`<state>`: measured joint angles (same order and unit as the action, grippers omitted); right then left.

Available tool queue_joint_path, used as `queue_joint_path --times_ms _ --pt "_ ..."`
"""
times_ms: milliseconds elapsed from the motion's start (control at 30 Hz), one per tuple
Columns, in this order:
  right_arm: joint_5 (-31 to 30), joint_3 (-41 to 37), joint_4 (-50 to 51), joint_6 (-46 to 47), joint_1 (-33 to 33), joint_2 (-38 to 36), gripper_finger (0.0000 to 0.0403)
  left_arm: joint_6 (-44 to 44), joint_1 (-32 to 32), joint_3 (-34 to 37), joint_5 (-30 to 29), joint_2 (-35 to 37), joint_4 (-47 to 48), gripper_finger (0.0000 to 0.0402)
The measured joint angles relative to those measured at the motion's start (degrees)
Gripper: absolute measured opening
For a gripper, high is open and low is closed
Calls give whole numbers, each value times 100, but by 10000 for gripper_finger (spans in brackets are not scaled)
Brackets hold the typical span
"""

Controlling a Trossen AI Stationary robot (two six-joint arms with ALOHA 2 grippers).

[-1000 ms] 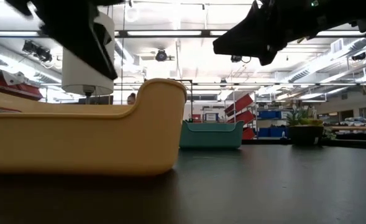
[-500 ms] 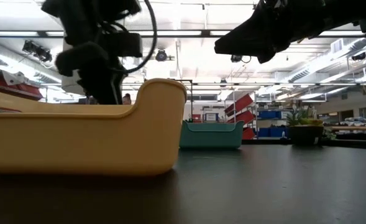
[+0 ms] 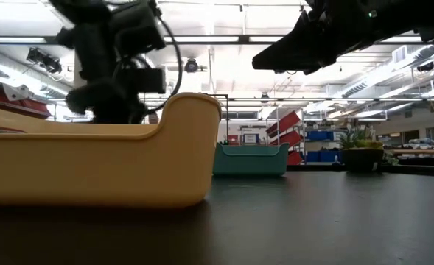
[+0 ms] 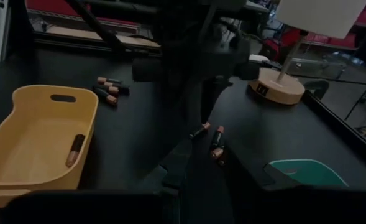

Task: Sort batteries
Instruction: Put the black battery into the yellow bin

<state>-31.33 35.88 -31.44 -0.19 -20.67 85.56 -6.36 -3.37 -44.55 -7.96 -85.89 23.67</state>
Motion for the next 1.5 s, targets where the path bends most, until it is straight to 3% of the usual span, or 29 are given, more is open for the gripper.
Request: queue_joint_path --times_ms 333,700,767,967,1100,1167,1300,1367,1500 --pt "140 0 -19 61 50 0 80 185 1 510 -224 2 -662 155" --pt "163 0 -107 208 46 0 80 -44 -4 712 -11 13 -685 80" --pt "163 0 -107 212 46 0 80 -29 -3 708 -44 18 -666 53" --pt "163 0 -52 212 46 -50 80 65 -129 428 -386 111 -349 51" --pt "163 -2 289 369 57 -360 80 69 -293 -7 -790 663 -135 51" --pt "148 -4 553 478 55 -524 79 -51 -454 -104 -678 969 -357 51" --pt "56 -4 1046 644 50 -763 78 -544 -907 -223 197 1384 -1613 51" --pt "-36 -4 1194 667 50 -822 77 -627 -1165 -210 59 1389 -2060 51" --pt "-47 -4 903 563 103 -814 77 -467 -1337 -270 -776 1245 -2808 51"
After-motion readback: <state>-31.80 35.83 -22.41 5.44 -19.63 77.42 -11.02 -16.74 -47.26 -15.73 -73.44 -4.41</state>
